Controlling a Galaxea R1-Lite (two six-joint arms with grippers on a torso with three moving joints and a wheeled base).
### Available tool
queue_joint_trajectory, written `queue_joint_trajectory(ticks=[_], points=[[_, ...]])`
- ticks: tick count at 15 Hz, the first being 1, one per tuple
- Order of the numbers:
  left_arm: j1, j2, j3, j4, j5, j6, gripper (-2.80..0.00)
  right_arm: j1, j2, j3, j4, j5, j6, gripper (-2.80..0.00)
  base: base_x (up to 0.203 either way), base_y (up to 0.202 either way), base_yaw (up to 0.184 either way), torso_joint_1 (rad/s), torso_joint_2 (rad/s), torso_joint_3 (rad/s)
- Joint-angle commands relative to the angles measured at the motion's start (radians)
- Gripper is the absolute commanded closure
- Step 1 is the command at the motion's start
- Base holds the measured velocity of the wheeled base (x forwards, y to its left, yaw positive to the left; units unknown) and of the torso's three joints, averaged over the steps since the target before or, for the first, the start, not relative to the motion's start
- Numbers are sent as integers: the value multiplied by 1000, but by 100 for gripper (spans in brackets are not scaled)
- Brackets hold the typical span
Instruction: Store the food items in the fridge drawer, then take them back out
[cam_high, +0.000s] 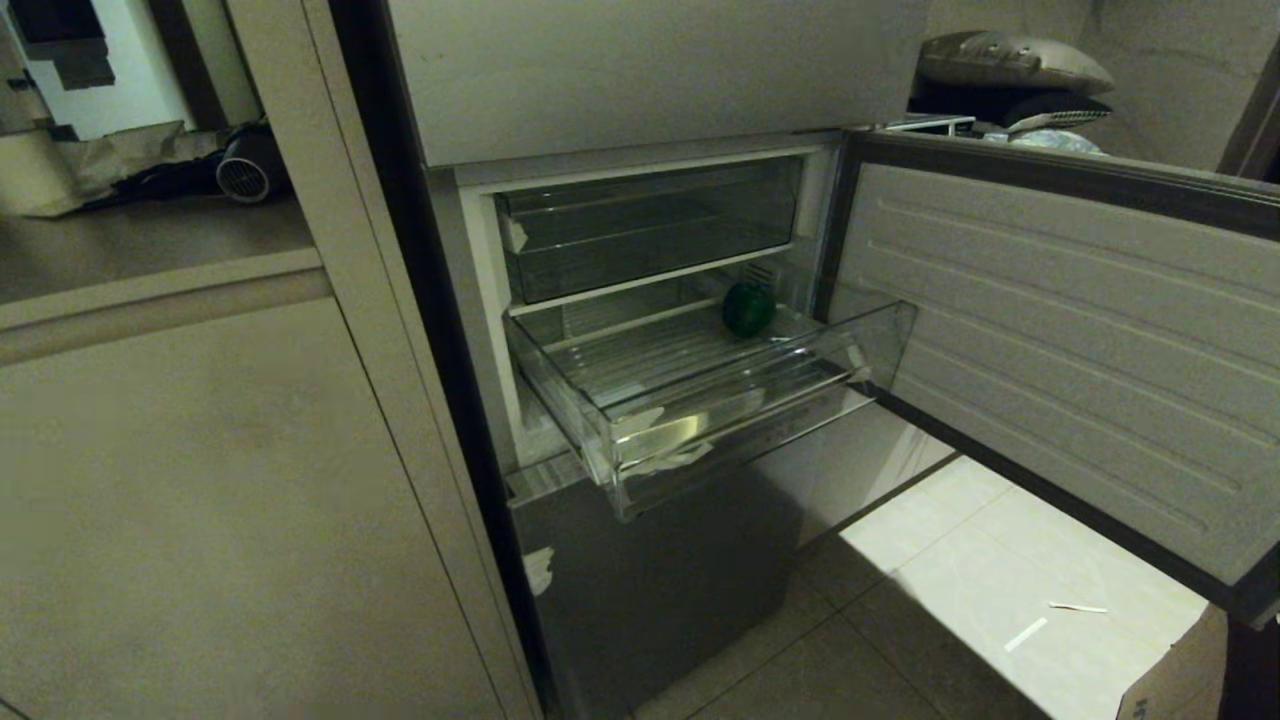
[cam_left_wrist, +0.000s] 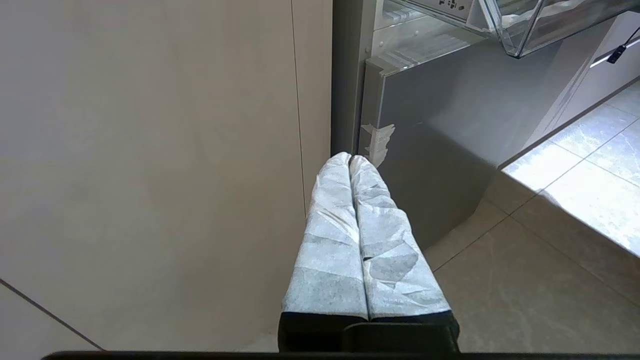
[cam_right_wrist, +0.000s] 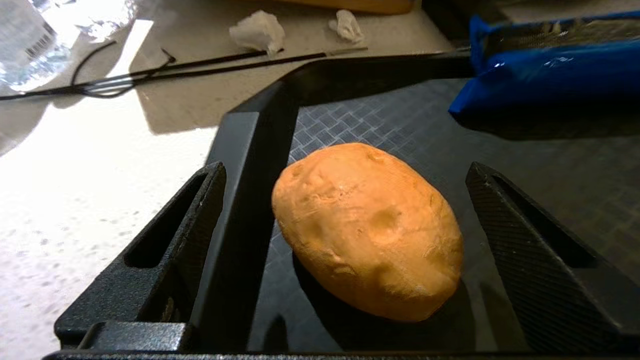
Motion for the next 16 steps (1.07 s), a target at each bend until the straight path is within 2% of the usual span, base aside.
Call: queue_joint_trajectory(ticks=[1, 12, 13, 16], points=[[0, 1, 0, 0, 0, 0, 0, 2, 35, -18, -6, 7, 0, -280, 0, 0, 0, 0, 0, 0], [0, 1, 1, 0, 0, 0, 0, 27, 90, -60, -7, 7, 2, -280, 0, 0, 0, 0, 0, 0], [-1, 1, 0, 1, 0, 0, 0, 28, 91, -59, -7, 7, 1, 0, 0, 0, 0, 0, 0, 0], [0, 1, 0, 0, 0, 0, 0, 34, 91, -61, -5, 3, 1, 0, 0, 0, 0, 0, 0, 0]])
